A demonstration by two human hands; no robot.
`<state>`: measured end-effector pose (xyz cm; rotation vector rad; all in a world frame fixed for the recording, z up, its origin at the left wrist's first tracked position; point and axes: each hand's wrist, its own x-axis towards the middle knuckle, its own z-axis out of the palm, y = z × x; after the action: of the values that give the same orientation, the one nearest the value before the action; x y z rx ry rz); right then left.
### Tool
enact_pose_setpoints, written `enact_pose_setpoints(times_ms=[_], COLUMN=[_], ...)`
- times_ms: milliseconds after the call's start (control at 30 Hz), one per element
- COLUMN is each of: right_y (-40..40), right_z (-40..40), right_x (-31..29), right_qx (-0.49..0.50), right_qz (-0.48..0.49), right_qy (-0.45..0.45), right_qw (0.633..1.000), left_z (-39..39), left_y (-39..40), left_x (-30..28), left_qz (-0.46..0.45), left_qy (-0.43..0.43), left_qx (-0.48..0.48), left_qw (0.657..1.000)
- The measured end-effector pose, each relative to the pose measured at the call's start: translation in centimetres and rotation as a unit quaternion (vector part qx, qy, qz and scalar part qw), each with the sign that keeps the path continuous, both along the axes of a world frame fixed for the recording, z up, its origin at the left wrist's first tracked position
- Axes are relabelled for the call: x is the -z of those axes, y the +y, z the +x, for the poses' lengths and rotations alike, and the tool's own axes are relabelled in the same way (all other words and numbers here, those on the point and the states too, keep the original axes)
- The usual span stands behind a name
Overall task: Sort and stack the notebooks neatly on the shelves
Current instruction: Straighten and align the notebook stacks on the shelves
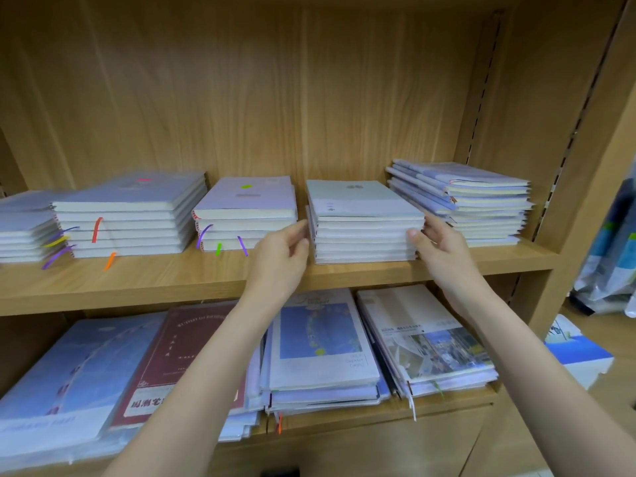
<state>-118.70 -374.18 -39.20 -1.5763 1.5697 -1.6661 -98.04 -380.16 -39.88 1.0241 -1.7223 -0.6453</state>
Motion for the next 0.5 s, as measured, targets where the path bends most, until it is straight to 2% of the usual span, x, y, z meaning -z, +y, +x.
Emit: enact_pose_setpoints(times_ms=[133, 267, 500], right_y=[-0.1, 0.1, -0.2], right_z=[-0.1, -0.3, -0.7], right_x=[0.3, 0.0, 0.3], right_qx=[-0.003, -0.006, -0.012], right_qz=[0.012, 0.02, 0.035], right_qy=[0.034, 0.029, 0.031], right_qw=[0.999, 0.999, 0.999], left_z=[-0.3, -0.7, -1.6], left_y=[0.5, 1.2, 1.8], left_x=[0.5, 0.4, 0.3], left_qz=[-0.008, -0.034, -0.023], left_qy=[-0.053, -0.058, -0.057], left_qx=[-0.005, -0.046, -0.091], left_qw=[0.999, 0.997, 0.994])
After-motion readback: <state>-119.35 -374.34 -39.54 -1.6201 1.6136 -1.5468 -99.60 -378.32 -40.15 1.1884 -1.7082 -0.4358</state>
